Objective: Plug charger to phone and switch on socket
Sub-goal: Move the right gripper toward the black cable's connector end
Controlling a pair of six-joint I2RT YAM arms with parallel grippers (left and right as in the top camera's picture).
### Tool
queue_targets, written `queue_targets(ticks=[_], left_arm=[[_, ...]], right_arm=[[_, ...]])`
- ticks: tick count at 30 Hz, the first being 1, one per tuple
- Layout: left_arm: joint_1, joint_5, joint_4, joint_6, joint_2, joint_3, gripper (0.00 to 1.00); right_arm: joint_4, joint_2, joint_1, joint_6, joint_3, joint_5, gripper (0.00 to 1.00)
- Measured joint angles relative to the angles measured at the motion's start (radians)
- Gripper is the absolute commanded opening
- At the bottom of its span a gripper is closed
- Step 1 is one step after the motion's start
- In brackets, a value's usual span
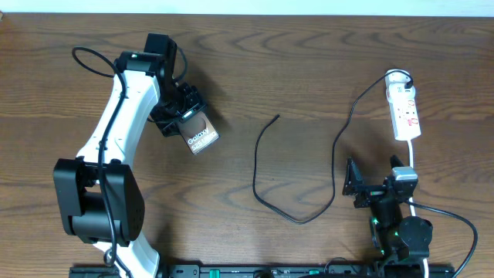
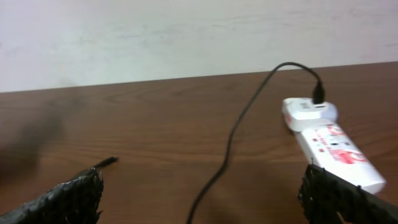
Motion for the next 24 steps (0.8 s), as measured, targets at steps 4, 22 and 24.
queue_targets(ticks=[4,22,24], left_arm=[[0.0,0.001,0.0,0.0,0.0,0.0,0.62],[0.0,0.004,0.014,0.0,0.0,0.0,0.62],[0.0,0.004,0.014,0.0,0.0,0.0,0.62]], right_arm=[[0.0,0.003,0.0,0.03,0.001,-0.051,0.99],[-0.644,0.714,0.0,-0.005,0.746,-0.201,0.99],[-0.729,0.817,0.0,-0.024,0.856,-0.206,0.99]])
